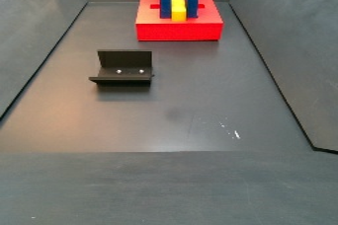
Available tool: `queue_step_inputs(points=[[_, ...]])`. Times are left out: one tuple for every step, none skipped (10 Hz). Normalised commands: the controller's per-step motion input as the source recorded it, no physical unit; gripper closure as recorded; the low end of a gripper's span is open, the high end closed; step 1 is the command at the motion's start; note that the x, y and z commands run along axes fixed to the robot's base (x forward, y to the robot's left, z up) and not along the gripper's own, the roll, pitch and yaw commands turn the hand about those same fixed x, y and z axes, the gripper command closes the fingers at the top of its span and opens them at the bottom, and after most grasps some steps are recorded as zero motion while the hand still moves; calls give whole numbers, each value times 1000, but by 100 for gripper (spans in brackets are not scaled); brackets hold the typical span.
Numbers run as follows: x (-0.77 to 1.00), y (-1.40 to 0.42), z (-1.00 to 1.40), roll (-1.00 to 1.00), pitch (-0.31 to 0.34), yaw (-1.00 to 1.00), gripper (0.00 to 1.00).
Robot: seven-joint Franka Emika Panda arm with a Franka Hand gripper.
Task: Pick up the green object. Move up. Place the green object on the fixture. Regrasp the green object. Move to above the board. Insert the green object.
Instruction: Insert the green object.
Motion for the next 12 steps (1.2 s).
queue_step_inputs(points=[[-131, 0, -34, 143, -171, -9, 100], [-43, 49, -3, 153, -186, 0, 100], [-23, 71, 0, 154, -179, 34, 100], [-11, 63, -17, 129, -160, 91, 100], [0, 34, 0, 140, -116, 134, 100], [0, 0, 0, 150, -93, 100, 100], [-46, 0, 0, 141, -50, 0, 100], [-3, 0, -49, 0, 0, 0, 100], [0, 0, -214, -11, 0, 0, 100], [0, 0, -246, -63, 0, 0, 100], [-9, 0, -263, -51, 0, 0, 100], [-26, 0, -249, -41, 0, 0, 100]])
